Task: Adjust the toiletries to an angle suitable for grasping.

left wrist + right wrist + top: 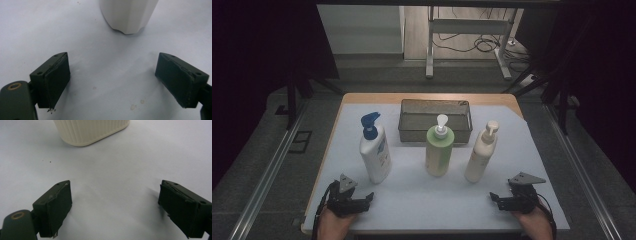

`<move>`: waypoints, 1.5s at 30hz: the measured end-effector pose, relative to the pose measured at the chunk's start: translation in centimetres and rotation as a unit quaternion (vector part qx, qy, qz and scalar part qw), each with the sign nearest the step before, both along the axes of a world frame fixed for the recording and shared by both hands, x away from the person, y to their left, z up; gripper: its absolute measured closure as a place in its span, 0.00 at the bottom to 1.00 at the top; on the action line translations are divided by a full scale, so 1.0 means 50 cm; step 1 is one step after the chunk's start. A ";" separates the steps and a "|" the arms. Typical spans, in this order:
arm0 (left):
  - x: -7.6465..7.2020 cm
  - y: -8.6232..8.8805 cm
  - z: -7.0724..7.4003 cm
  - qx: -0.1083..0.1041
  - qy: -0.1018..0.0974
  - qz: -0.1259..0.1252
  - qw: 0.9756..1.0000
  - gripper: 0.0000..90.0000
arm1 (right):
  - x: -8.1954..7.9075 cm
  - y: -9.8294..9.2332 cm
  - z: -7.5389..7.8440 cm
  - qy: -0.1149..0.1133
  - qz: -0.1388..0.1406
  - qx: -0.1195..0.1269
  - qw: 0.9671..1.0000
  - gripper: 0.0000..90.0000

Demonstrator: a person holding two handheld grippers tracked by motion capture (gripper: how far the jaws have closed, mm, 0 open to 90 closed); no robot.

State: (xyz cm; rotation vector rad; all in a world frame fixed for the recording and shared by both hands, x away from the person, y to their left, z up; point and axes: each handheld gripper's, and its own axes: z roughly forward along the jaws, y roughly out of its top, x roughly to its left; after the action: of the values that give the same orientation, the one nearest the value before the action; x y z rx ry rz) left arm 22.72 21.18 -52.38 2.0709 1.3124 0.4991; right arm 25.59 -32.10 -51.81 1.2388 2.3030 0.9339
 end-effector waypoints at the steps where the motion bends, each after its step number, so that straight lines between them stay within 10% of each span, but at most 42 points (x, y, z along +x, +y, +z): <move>1: 0.000 0.000 0.000 -0.002 0.000 0.000 1.000 0.14 | 0.000 0.000 0.000 0.001 0.000 0.001 1.000 0.12; 45: -0.002 -0.004 -0.003 -0.007 -0.003 0.016 1.000 0.13 | -0.009 0.013 0.030 0.017 0.034 0.020 0.999 0.15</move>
State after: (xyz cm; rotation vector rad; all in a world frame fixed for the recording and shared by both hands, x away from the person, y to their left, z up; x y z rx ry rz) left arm 22.61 20.99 -52.52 2.0376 1.3422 0.5081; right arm 25.15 -31.45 -50.32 1.2089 2.3777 0.9943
